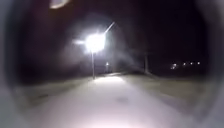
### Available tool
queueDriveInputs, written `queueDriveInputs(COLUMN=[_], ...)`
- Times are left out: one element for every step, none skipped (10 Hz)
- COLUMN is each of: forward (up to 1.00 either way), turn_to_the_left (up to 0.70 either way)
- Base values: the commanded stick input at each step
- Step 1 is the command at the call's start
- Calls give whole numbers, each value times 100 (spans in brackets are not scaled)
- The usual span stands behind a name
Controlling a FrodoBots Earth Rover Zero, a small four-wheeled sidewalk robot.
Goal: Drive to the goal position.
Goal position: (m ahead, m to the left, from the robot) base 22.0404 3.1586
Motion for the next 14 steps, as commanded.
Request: queueDriveInputs(forward=[70, 70, 70, 70, 70, 70, 70, 70, 70, 70, 70, 70, 70, 70], turn_to_the_left=[0, 0, 0, 0, 0, 0, 0, 0, 0, 0, 0, 0, 0, 0])
